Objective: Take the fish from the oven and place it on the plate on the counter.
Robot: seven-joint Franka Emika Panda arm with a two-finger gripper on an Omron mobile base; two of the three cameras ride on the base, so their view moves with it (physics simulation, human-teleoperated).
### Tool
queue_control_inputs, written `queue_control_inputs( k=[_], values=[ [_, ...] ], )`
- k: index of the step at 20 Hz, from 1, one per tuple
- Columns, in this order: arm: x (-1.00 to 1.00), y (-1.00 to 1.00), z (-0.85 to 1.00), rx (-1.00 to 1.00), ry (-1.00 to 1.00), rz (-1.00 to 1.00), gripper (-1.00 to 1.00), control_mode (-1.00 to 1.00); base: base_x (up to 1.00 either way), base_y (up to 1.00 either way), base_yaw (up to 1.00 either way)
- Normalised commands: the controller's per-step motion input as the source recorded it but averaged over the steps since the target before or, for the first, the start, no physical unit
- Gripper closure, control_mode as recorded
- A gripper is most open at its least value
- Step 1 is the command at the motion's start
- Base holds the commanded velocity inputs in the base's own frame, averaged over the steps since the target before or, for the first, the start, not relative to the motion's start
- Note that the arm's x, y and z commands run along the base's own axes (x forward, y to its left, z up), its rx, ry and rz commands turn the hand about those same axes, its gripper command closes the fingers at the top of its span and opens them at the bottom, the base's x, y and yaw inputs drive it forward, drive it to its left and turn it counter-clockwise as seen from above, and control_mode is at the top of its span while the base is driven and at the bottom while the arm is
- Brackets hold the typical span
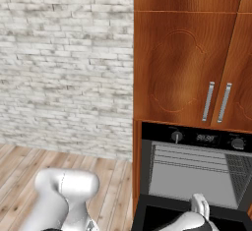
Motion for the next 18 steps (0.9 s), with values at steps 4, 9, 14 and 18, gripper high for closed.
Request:
queue_control_inputs(
  k=[4, 9, 14, 18],
  values=[
    [1.00, 0.01, -0.19, 0.00, 0.08, 0.34, -1.00, -1.00, 0.00, 0.00, 0.00],
    [0.84, 0.00, -0.30, 0.00, 0.09, 0.28, -1.00, -1.00, 0.00, 0.00, 0.00],
    [0.64, -0.03, -0.40, 0.00, 0.00, 0.18, -1.00, -1.00, 0.00, 0.00, 0.00],
    [0.63, -0.03, -0.46, 0.01, 0.00, 0.14, -1.00, -1.00, 0.00, 0.00, 0.00]
  ],
)
